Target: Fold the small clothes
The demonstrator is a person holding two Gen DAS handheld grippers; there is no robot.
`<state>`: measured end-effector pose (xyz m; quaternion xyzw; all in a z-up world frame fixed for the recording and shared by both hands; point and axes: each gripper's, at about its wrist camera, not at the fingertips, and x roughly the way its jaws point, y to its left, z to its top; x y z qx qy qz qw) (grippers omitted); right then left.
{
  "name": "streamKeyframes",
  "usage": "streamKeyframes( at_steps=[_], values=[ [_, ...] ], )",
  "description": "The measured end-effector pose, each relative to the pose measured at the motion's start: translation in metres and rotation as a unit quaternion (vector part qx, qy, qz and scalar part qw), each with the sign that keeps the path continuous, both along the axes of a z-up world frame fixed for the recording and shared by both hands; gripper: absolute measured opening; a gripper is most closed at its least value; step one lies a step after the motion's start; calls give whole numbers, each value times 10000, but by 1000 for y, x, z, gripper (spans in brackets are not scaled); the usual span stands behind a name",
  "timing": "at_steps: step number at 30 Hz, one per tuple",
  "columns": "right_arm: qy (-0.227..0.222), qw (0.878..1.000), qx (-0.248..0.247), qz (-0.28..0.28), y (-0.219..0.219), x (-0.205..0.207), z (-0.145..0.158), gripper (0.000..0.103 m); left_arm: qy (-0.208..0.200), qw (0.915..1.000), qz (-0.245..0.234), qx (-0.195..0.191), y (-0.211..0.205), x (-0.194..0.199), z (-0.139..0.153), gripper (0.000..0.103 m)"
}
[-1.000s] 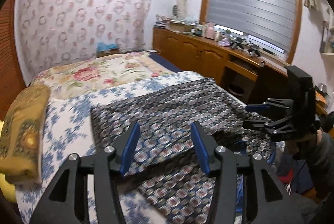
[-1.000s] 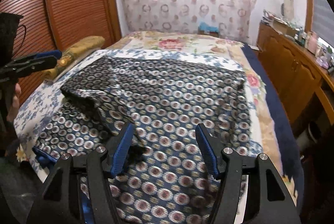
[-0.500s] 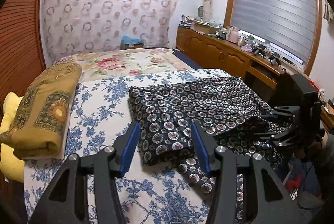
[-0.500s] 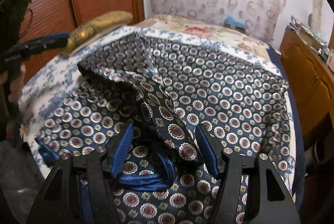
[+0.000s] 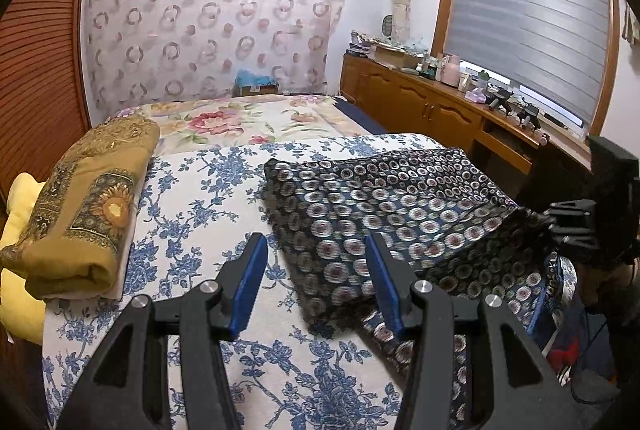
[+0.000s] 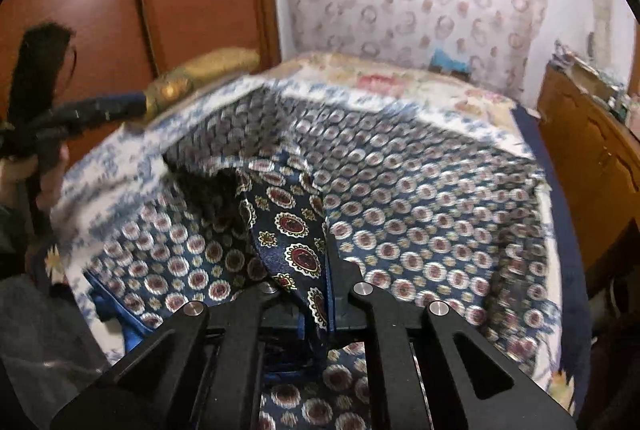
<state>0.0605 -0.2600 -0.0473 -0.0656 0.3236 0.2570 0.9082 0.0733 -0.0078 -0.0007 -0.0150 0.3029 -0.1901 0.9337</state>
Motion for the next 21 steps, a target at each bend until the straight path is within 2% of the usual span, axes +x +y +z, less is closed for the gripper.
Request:
streamKeyframes(
  at_steps=[4,10,17,21],
  values=[
    [-92,9994,104,-308,-22,-9,9,4,-38,10000,-51,23,-6,-1,2,50],
    [-103,9962,-52,-863,-63,-18,13,4,-80,9999,-129,56,-14,-2,5,50],
    [181,9918,-171,-1256,-94,-22,-4,6,-111,9996,-253,101,-23,-2,5,50],
    [233,9913,-272,-1264,-89,-24,-8,16,-117,9994,-286,130,-27,-3,5,50]
  ],
)
